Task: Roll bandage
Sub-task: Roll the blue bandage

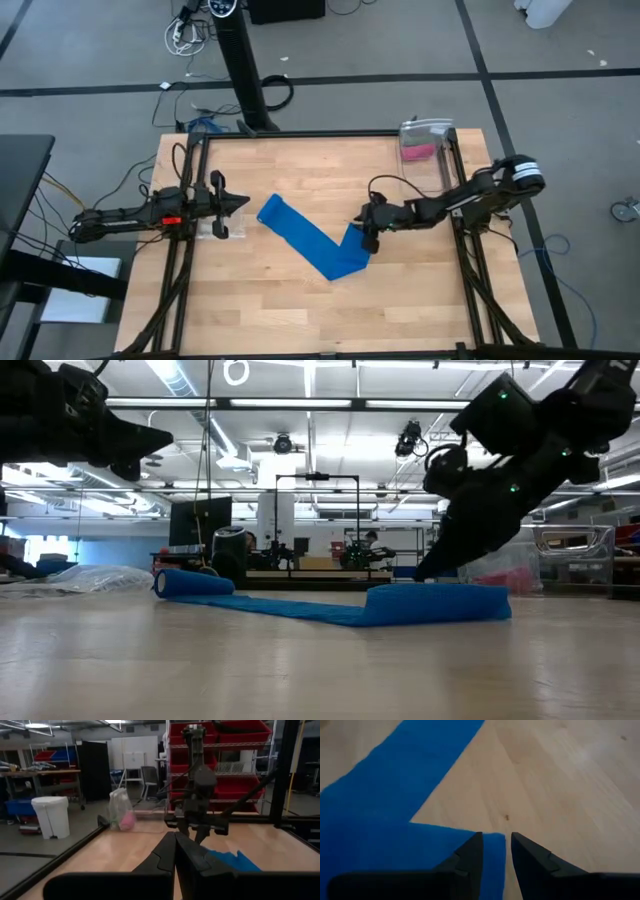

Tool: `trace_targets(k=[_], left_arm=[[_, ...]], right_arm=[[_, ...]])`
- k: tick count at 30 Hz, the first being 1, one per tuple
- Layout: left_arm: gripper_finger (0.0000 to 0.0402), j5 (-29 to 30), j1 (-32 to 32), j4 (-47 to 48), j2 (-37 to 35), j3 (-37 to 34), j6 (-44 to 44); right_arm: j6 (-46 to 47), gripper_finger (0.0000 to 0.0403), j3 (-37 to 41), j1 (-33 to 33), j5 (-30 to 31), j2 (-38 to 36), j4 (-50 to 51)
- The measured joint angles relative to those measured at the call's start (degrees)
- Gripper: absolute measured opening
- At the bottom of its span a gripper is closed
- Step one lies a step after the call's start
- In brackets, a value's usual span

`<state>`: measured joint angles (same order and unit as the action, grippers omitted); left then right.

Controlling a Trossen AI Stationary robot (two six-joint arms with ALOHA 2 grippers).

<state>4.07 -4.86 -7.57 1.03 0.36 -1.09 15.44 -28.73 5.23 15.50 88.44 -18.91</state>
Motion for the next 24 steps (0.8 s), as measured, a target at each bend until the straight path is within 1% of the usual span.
trace_targets(k=[2,4,10,13,18,21,24], left_arm=[[0.0015,0.00,0.00,0.04,0.06,0.01,0.10],[0.0015,0.10,0.00,0.21,0.09,0.01,0.24],[0.0015,0.11,0.00,0.73,0.09,0.01,0.29],[0.0015,0.11,0.01,1.84,0.09,0.01,0.30],[0.0015,0.09,0.00,3.14,0.09,0.02,1.55],[0.0015,0.10,0.00,3.45,0.09,0.00,1.58],[0.0015,0.09,0.00,3.43,0.09,0.01,1.59]], right_arm=[[-0.04,0.0104,-1.36,0.02,2.26,0.97,1.50],[-0.22,0.0100,-2.30,-0.07,3.17,1.92,3.37],[0.28,0.0083,-3.54,0.03,2.27,4.34,4.78],[1.67,0.0080,-3.54,0.02,0.95,4.40,5.28],[2.40,0.0076,-3.54,-0.10,1.31,4.31,5.94],[2.43,0.0056,-3.54,-0.11,1.30,4.31,6.44],[2.43,0.0019,-3.54,-0.11,1.30,4.31,6.78]])
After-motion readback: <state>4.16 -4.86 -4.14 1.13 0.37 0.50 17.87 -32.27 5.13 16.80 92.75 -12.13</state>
